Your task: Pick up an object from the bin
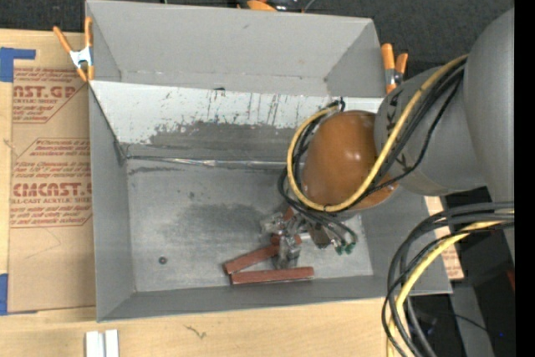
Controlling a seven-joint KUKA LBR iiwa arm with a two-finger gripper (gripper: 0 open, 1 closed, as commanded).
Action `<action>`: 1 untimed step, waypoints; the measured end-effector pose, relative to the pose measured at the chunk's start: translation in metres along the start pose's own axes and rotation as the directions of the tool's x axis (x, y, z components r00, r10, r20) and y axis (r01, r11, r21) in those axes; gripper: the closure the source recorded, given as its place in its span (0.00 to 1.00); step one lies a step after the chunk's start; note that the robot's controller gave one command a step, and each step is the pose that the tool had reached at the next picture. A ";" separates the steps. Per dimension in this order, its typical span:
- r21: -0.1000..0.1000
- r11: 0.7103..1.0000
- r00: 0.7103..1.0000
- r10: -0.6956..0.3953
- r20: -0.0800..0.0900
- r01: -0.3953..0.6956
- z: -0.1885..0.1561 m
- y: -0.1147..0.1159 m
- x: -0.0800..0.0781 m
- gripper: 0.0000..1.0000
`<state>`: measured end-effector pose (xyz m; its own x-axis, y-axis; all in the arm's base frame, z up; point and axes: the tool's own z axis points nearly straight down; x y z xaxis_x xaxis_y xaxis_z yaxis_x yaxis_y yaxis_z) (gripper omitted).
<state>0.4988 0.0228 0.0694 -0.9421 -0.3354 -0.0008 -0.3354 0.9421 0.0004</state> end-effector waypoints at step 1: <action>0.003 1.000 1.000 -0.017 0.008 0.017 -0.150 0.007 -0.019 1.00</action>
Offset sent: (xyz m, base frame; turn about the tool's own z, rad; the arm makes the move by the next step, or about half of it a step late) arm 0.0131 0.0112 0.1466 -0.0157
